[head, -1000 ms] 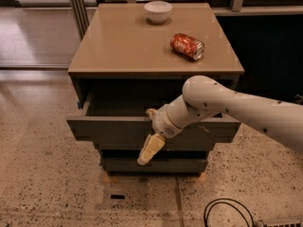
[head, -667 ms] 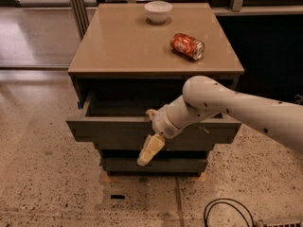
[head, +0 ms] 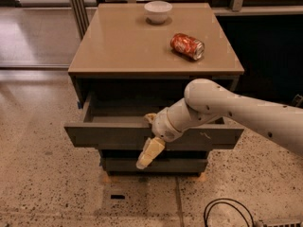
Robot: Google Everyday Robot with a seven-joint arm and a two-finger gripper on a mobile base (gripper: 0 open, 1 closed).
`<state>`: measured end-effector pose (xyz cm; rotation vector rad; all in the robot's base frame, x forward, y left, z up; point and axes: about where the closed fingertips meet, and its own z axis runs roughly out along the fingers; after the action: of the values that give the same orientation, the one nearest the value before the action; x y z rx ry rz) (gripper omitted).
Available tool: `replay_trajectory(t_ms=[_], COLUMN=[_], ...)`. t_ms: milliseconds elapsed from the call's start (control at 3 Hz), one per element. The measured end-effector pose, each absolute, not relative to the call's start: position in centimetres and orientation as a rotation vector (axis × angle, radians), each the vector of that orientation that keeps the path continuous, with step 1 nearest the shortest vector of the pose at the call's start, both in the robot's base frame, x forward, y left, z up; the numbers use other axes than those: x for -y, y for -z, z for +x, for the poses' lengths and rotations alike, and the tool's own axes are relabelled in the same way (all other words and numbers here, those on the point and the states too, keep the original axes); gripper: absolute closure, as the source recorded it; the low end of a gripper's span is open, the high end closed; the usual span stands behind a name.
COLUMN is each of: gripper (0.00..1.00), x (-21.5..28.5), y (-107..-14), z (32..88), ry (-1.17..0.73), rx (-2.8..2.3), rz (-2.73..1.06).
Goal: Open top drawer
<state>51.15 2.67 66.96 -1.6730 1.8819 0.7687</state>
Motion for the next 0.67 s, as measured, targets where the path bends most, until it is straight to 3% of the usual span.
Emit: replay_trajectory(t_ms=[667], gripper=[0.00], x=[-1.6], y=[-69.5], z=[49.4], ry=[-0.770], rx=[-1.867], rz=[-1.680])
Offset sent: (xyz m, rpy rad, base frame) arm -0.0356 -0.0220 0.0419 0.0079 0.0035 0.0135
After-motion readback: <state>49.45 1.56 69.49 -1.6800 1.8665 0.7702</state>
